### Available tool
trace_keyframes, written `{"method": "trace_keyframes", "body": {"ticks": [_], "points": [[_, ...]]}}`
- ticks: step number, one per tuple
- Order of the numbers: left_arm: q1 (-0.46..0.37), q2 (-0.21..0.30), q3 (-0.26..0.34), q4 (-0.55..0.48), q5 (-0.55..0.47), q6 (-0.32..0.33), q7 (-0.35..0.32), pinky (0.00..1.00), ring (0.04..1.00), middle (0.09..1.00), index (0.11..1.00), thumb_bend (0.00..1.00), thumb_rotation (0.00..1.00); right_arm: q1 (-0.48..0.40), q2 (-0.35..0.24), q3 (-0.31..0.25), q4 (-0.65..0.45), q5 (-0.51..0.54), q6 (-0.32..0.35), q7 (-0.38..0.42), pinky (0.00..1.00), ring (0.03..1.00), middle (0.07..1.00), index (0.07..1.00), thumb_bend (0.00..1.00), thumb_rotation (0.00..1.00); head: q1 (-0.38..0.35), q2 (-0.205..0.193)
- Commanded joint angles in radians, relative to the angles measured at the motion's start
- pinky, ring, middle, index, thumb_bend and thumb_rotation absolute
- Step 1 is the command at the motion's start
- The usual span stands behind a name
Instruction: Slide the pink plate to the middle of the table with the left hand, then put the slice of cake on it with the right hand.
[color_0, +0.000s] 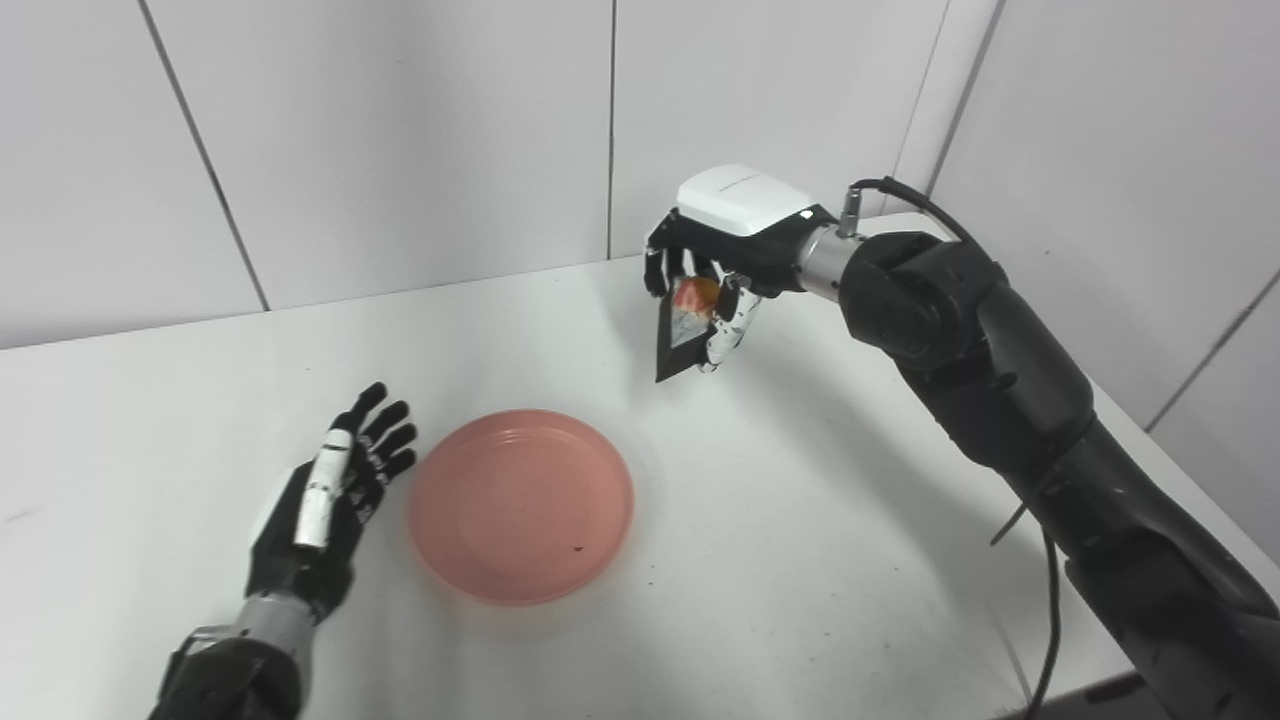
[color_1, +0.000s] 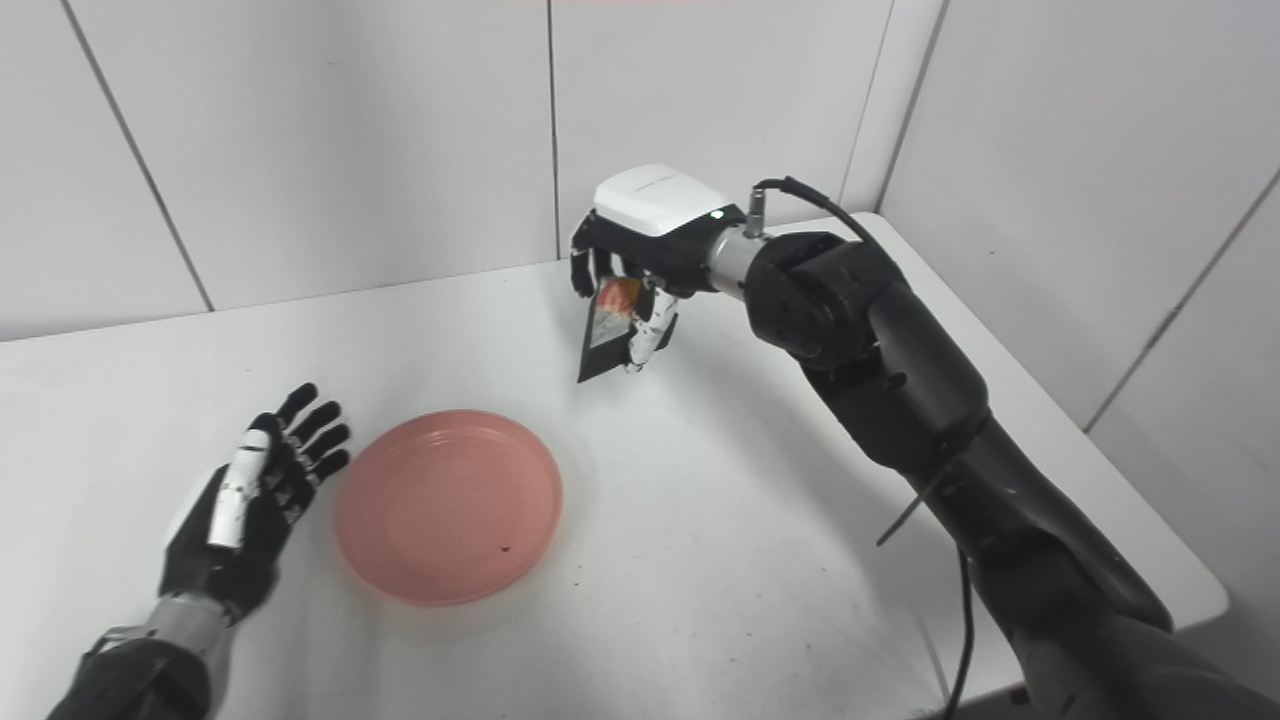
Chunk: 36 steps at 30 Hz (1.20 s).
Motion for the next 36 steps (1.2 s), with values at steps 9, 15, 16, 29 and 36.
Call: {"method": "trace_keyframes", "body": {"ticks": [9,15,16,29,36], "points": [[-0.003,-0.06,-0.039,0.039,0.047,0.098,0.043,0.88,0.893,0.903,0.91,0.35,1.0,-0.072,0.127,0.038,-0.045,0.003,-0.011,-0.006,0.3,0.388,0.491,0.512,0.51,0.0,0.105,0.021],[-0.016,-0.084,-0.041,0.057,0.051,0.09,0.049,0.89,0.899,0.911,0.917,0.35,1.0,-0.058,0.187,0.074,0.0,0.002,-0.065,-0.051,0.32,0.394,0.507,0.502,0.51,0.0,0.158,0.032],[-0.018,-0.088,-0.041,0.059,0.051,0.089,0.051,0.89,0.901,0.912,0.917,0.34,1.0,-0.054,0.195,0.078,0.011,0.01,-0.079,-0.064,0.31,0.402,0.511,0.495,0.51,0.0,0.164,0.033],[-0.026,-0.106,-0.043,0.061,0.068,0.086,0.048,0.9,0.912,0.924,0.919,0.33,1.0,-0.016,0.247,0.149,0.053,-0.022,-0.104,-0.072,0.32,0.378,0.475,0.542,0.51,0.0,0.19,0.055],[-0.027,-0.107,-0.045,0.052,0.069,0.092,0.048,0.91,0.914,0.922,0.911,0.33,1.0,0.011,0.256,0.176,0.068,-0.028,-0.092,-0.055,0.23,0.3,0.475,0.488,0.53,0.0,0.196,0.07]]}}
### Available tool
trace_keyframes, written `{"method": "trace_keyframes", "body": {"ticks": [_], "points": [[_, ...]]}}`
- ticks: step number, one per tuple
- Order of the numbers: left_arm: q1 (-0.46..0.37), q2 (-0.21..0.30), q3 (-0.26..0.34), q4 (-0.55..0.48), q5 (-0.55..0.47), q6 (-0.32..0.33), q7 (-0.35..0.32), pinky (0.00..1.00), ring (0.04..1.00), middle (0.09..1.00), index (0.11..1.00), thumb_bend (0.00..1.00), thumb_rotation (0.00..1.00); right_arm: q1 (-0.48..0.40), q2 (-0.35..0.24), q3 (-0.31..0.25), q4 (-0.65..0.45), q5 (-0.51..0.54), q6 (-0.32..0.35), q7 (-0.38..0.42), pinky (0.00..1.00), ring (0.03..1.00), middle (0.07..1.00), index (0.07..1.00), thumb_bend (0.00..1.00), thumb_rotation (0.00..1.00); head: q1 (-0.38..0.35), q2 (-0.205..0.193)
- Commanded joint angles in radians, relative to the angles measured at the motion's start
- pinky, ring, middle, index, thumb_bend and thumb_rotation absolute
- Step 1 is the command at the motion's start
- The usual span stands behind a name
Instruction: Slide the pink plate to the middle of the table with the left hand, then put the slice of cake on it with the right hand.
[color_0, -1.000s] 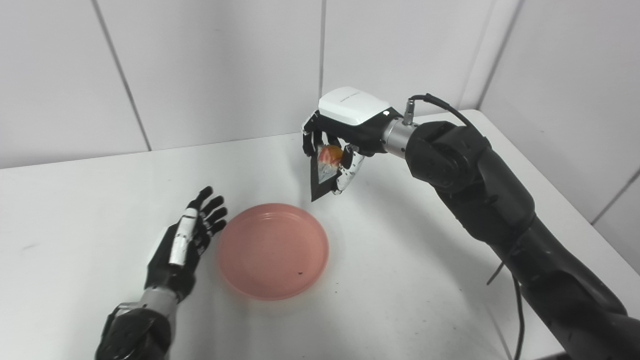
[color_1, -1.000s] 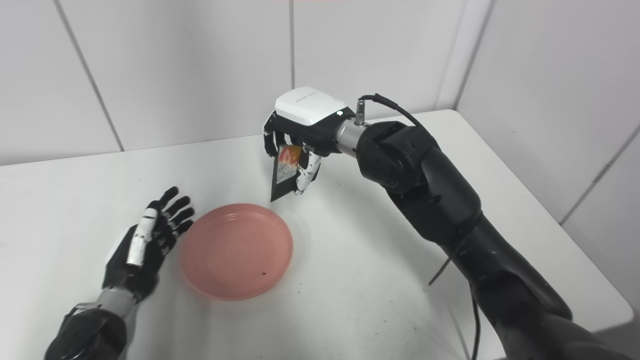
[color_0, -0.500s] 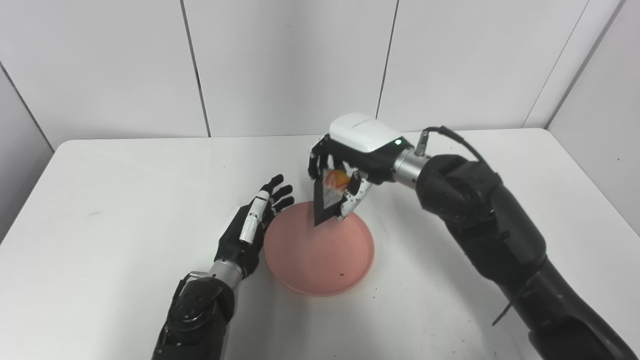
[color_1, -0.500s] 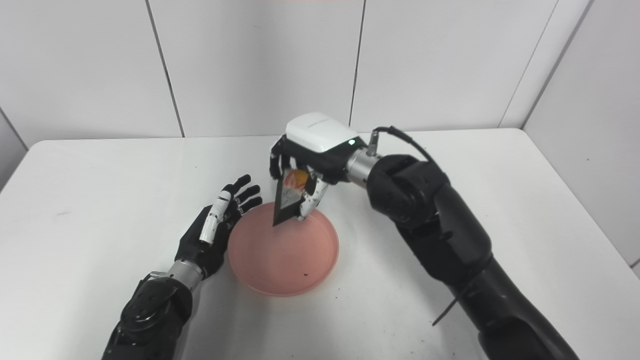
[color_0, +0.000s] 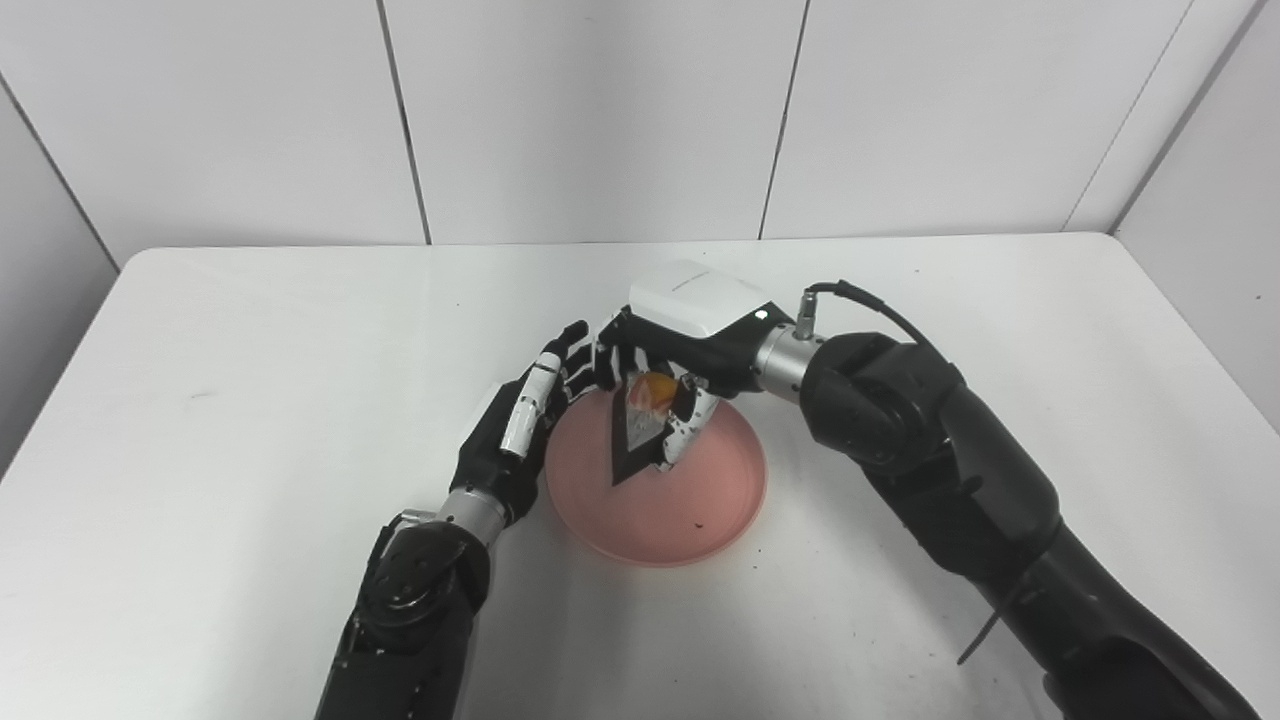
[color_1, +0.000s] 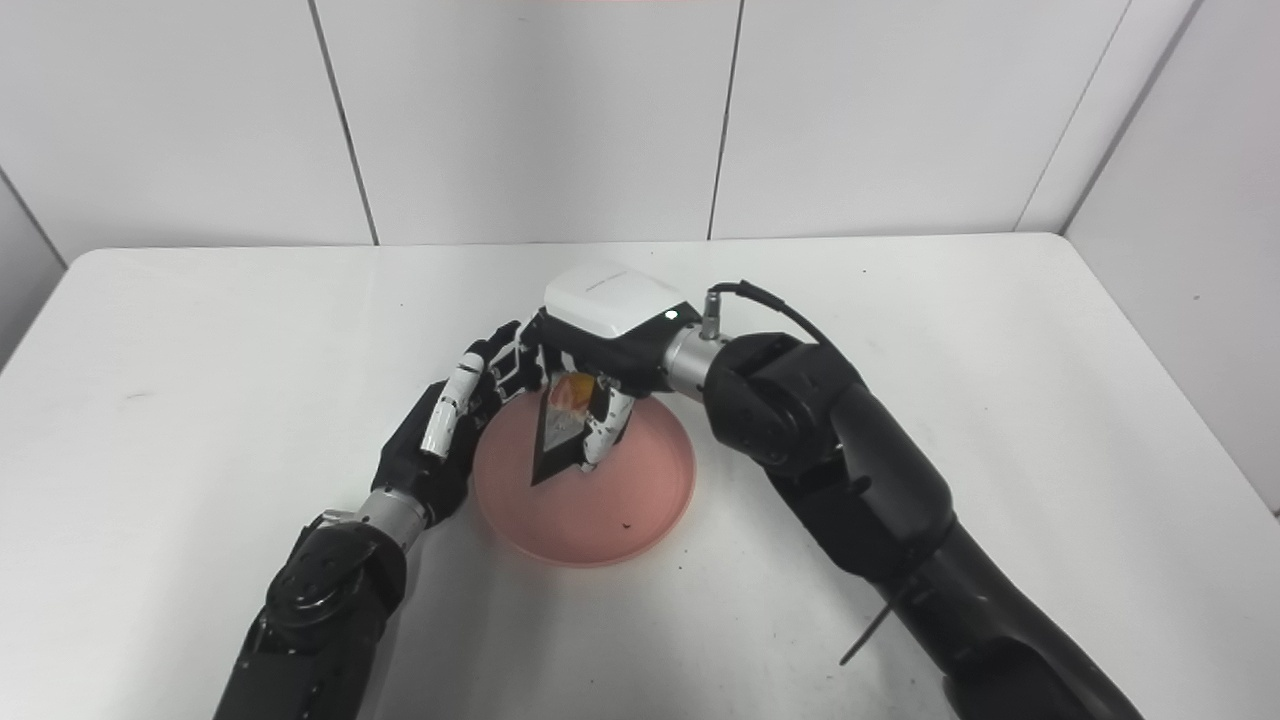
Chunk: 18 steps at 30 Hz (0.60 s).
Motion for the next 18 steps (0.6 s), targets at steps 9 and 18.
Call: {"method": "trace_keyframes", "body": {"ticks": [9,18], "points": [[0.009,-0.006,-0.015,0.007,0.015,0.069,-0.001,0.89,0.897,0.906,0.893,0.33,1.0,-0.013,0.011,0.015,-0.004,-0.008,-0.007,0.016,0.33,0.4,0.42,0.524,0.52,0.0,-0.006,0.016],[0.01,-0.008,-0.012,-0.006,0.012,0.086,0.003,0.89,0.896,0.908,0.895,0.32,1.0,0.004,0.002,0.023,0.046,-0.001,-0.044,-0.006,0.24,0.31,0.474,0.488,0.53,0.0,-0.006,0.029]]}}
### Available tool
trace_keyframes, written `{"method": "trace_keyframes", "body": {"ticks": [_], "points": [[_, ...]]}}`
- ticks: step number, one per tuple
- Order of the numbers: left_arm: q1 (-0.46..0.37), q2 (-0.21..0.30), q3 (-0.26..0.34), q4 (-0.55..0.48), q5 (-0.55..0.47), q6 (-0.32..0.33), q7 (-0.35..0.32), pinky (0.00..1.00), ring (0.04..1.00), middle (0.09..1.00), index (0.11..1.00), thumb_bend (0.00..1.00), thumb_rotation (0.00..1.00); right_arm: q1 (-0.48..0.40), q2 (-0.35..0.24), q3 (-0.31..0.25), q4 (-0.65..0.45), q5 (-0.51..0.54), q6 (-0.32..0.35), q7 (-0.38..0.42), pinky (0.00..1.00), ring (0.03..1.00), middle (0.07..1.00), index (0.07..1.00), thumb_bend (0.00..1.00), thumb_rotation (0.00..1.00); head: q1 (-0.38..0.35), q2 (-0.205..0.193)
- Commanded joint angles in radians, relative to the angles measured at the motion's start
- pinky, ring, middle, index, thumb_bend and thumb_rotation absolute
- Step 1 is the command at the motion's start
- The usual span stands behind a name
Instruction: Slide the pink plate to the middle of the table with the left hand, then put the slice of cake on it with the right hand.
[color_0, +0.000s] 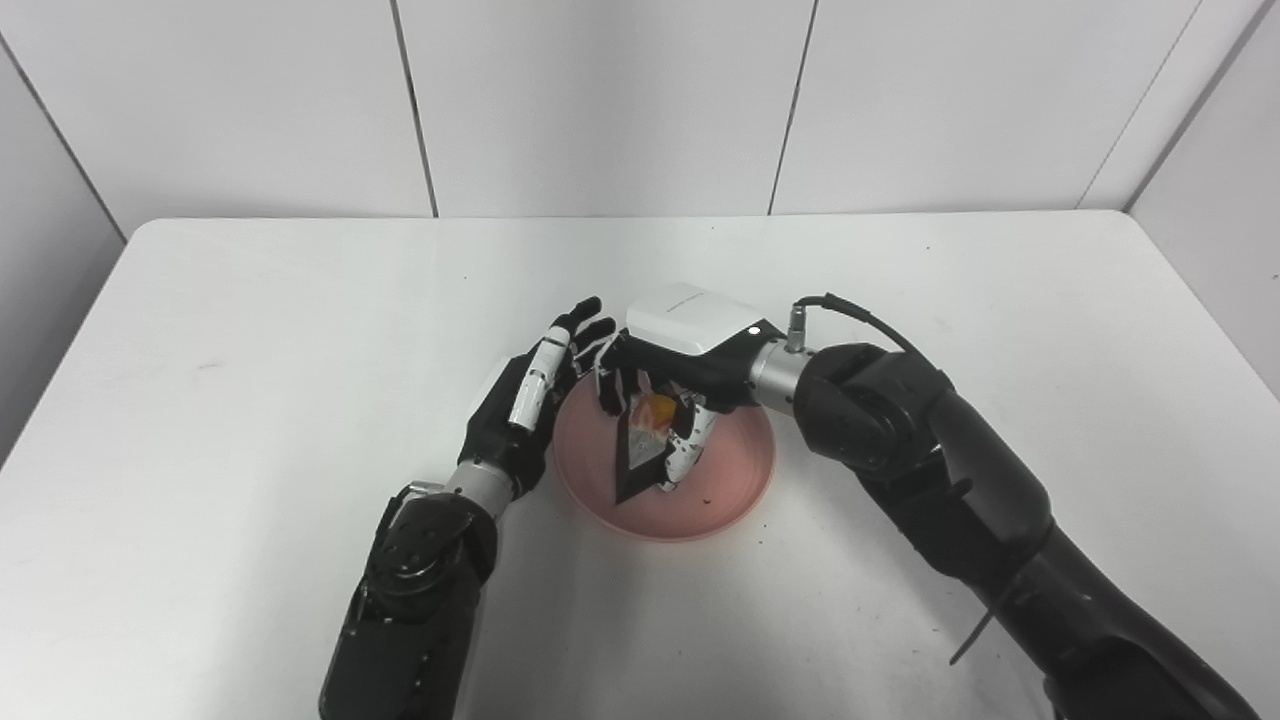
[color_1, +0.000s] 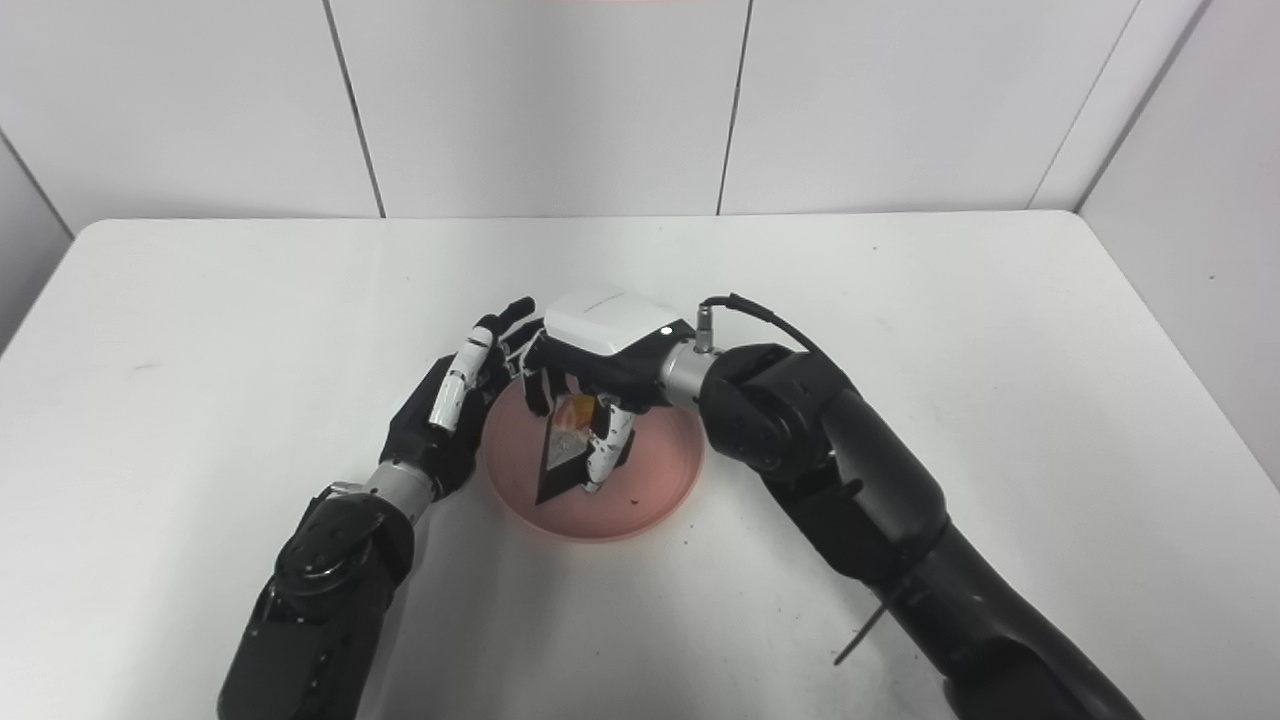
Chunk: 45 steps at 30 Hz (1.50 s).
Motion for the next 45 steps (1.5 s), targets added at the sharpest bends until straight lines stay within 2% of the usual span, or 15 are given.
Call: {"method": "trace_keyframes", "body": {"ticks": [1,8,19,21,23,24,25,26,28,31,32,33,39,45], "points": [[0.01,-0.007,-0.012,0.006,0.013,0.065,0.002,0.89,0.896,0.908,0.895,0.32,1.0,-0.024,-0.007,-0.005,0.005,-0.001,-0.046,-0.032,0.24,0.307,0.474,0.488,0.53,0.0,0.002,0.004],[0.009,-0.003,-0.018,0.005,0.017,0.06,-0.004,0.89,0.899,0.907,0.898,0.32,1.0,-0.021,-0.012,0.008,0.057,-0.019,-0.078,-0.069,0.22,0.288,0.473,0.488,0.53,0.0,0.005,0.009],[0.008,-0.006,-0.019,-0.003,0.022,0.07,0.004,0.89,0.895,0.9,0.891,0.33,1.0,-0.011,-0.02,0.008,0.023,-0.057,-0.072,-0.08,0.21,0.283,0.473,0.49,0.53,0.0,0.006,0.014],[0.008,-0.006,-0.02,-0.002,0.021,0.068,0.004,0.88,0.894,0.9,0.893,0.33,1.0,-0.009,-0.022,0.005,0.003,-0.065,-0.061,-0.069,0.28,0.358,0.479,0.491,0.53,0.0,0.005,0.015],[0.008,-0.006,-0.019,-0.002,0.02,0.07,0.007,0.88,0.894,0.9,0.894,0.33,1.0,-0.011,-0.026,0.002,-0.017,-0.068,-0.048,-0.048,0.33,0.422,0.443,0.532,0.52,0.0,0.006,0.015],[0.008,-0.007,-0.018,-0.002,0.019,0.071,0.008,0.88,0.892,0.897,0.891,0.33,1.0,-0.012,-0.027,0.001,-0.026,-0.068,-0.041,-0.036,0.39,0.486,0.537,0.514,0.52,0.07,0.006,0.015],[0.008,-0.008,-0.016,-0.001,0.017,0.072,0.009,0.87,0.891,0.896,0.89,0.33,1.0,-0.013,-0.03,-0.002,-0.041,-0.07,-0.029,-0.015,0.42,0.519,0.585,0.505,0.52,0.11,0.006,0.015],[0.007,-0.008,-0.015,0.0,0.014,0.073,0.009,0.87,0.892,0.894,0.884,0.33,1.0,-0.015,-0.032,-0.004,-0.055,-0.075,-0.017,0.006,0.43,0.548,0.637,0.668,0.68,0.23,0.006,0.015],[0.007,-0.009,-0.013,0.0,0.011,0.076,0.009,0.88,0.893,0.896,0.886,0.33,1.0,-0.02,-0.035,-0.007,-0.091,-0.091,0.021,0.064,0.48,0.622,0.722,0.794,0.83,0.38,0.006,0.015],[0.007,-0.011,-0.011,-0.001,0.01,0.078,0.01,0.88,0.89,0.893,0.886,0.32,1.0,-0.026,-0.035,-0.014,-0.135,-0.108,0.061,0.132,0.53,0.713,0.795,0.855,0.93,0.47,0.006,0.015],[0.007,-0.011,-0.011,-0.002,0.012,0.079,0.012,0.88,0.89,0.892,0.886,0.32,1.0,-0.03,-0.036,-0.019,-0.152,-0.107,0.08,0.16,0.54,0.723,0.804,0.862,0.94,0.48,0.006,0.015],[0.008,-0.012,-0.011,-0.003,0.013,0.08,0.013,0.87,0.889,0.893,0.886,0.32,1.0,-0.033,-0.036,-0.023,-0.164,-0.107,0.092,0.181,0.57,0.763,0.851,0.895,0.98,0.5,0.006,0.015],[0.003,-0.011,-0.016,0.001,0.02,0.079,0.015,0.88,0.897,0.902,0.891,0.32,1.0,-0.056,-0.035,-0.044,-0.227,-0.121,0.165,0.3,0.63,0.854,0.957,0.98,1.0,0.52,0.005,0.016],[0.003,-0.009,-0.015,0.0,0.016,0.082,0.012,0.88,0.898,0.902,0.888,0.32,1.0,-0.072,-0.039,-0.053,-0.252,-0.127,0.204,0.361,0.68,0.915,0.999,1.0,1.0,0.51,0.006,0.017]]}}
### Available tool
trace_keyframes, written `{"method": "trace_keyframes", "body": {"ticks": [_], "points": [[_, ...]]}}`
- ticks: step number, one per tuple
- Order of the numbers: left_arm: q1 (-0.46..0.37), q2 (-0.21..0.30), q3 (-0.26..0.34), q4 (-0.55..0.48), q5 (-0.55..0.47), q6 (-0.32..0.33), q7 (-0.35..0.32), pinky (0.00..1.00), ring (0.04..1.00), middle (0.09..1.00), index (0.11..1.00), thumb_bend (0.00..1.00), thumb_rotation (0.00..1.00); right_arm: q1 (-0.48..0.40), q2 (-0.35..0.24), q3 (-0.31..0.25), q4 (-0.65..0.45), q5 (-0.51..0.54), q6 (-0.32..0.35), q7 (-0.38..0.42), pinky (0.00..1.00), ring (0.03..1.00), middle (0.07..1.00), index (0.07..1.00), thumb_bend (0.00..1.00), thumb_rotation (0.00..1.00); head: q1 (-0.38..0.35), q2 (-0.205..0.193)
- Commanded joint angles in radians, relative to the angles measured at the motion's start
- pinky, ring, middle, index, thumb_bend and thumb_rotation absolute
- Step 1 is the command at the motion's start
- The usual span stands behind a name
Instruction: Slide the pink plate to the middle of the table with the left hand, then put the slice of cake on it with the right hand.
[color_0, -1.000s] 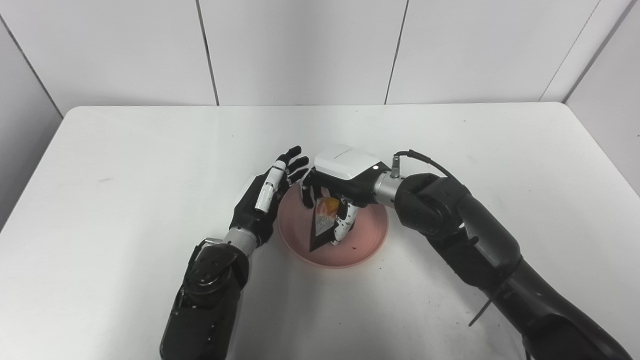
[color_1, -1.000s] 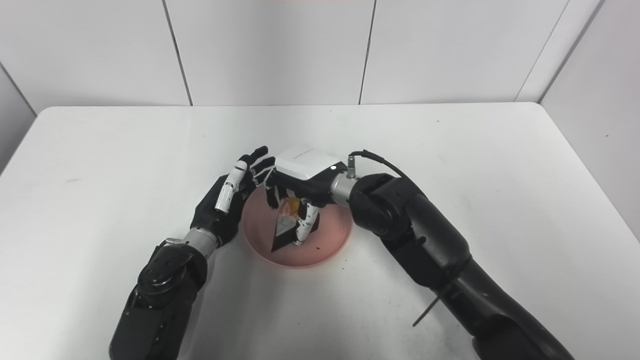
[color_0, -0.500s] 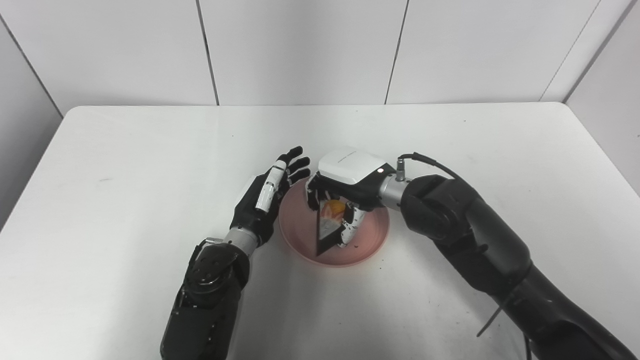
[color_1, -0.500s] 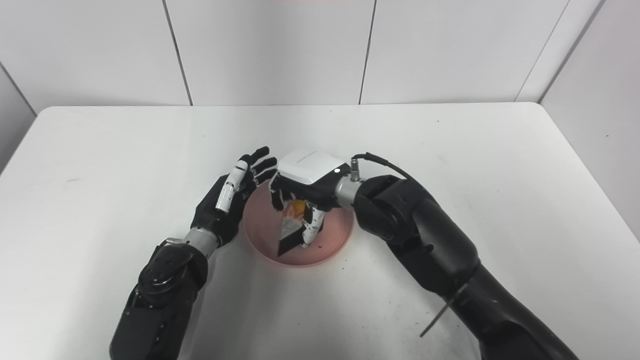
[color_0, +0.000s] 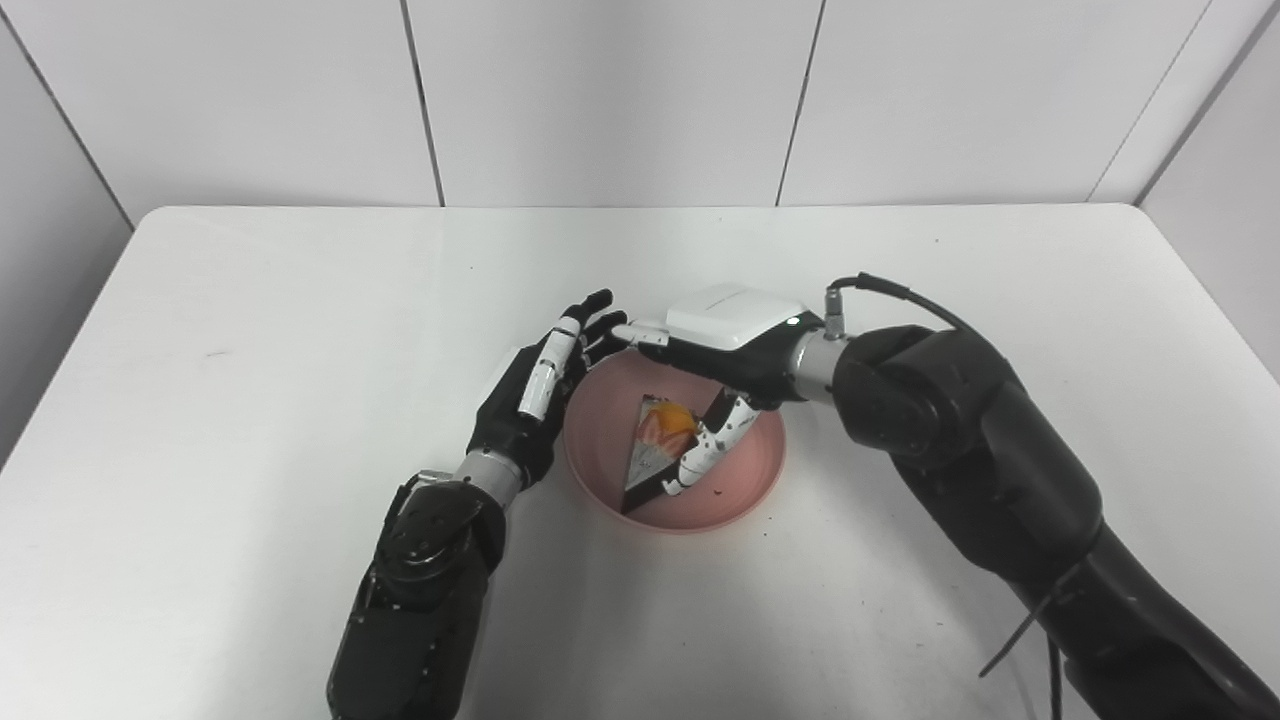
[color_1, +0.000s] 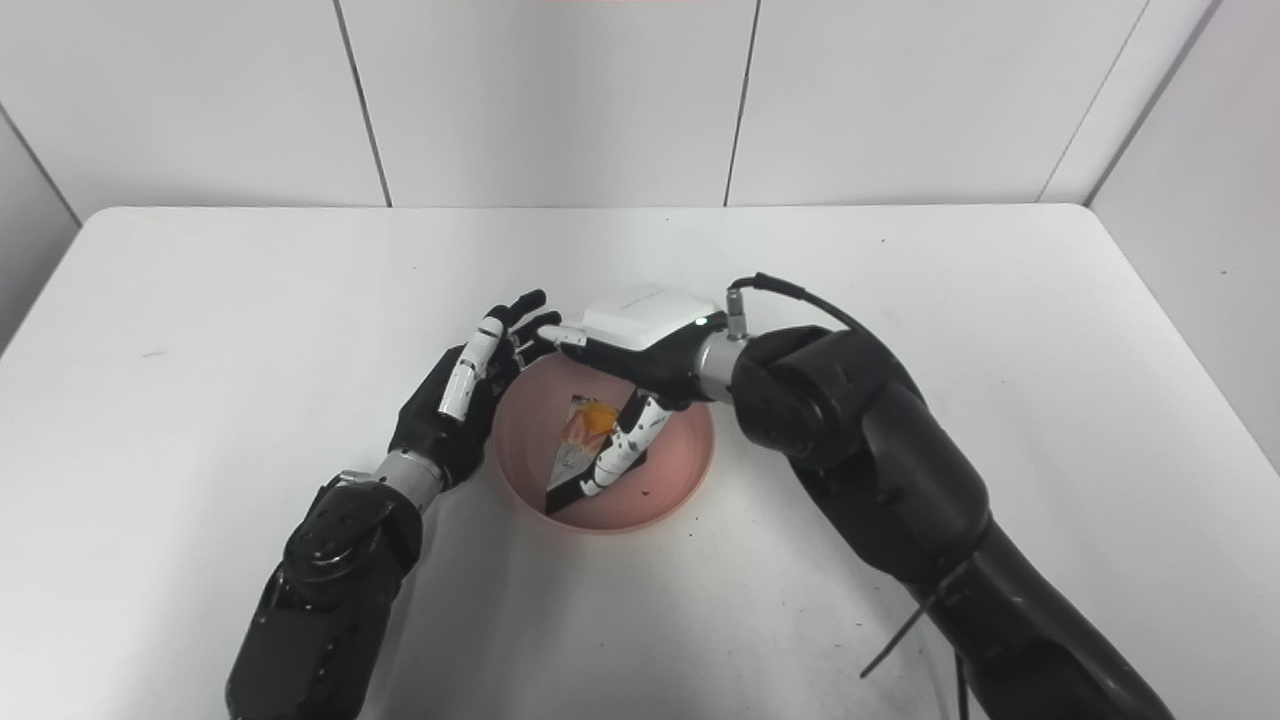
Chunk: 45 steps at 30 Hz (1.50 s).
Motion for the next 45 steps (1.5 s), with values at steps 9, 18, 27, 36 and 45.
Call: {"method": "trace_keyframes", "body": {"ticks": [9,18,27,36,45], "points": [[0.005,-0.008,-0.004,0.013,0.014,0.061,0.009,0.89,0.899,0.908,0.899,0.33,1.0,-0.03,-0.012,-0.075,-0.026,0.041,0.02,-0.026,0.79,0.942,1.0,1.0,1.0,0.52,-0.001,-0.006],[0.044,-0.001,0.008,-0.033,0.019,0.005,0.019,0.91,0.918,0.929,0.932,0.35,1.0,0.141,0.046,-0.309,-0.016,0.308,0.0,-0.31,0.78,0.989,1.0,1.0,1.0,0.76,-0.018,-0.019],[0.103,0.004,0.022,-0.073,0.065,-0.124,0.051,0.96,0.956,0.962,0.96,0.39,1.0,0.373,0.216,-0.45,-0.017,0.468,0.037,-0.594,0.86,1.0,1.0,1.0,1.0,1.0,-0.033,-0.035],[0.19,0.008,0.021,-0.143,0.115,-0.191,0.068,0.95,0.955,0.968,0.976,0.42,1.0,0.533,0.419,-0.574,0.107,0.771,-0.224,-0.857,0.98,1.0,1.0,1.0,0.89,1.0,-0.046,-0.036],[0.242,0.009,0.021,-0.197,0.119,-0.193,0.07,0.97,0.964,0.975,0.98,0.39,1.0,0.555,0.438,-0.571,0.215,0.831,-0.367,-0.973,1.0,1.0,1.0,1.0,0.39,1.0,-0.05,-0.033]]}}
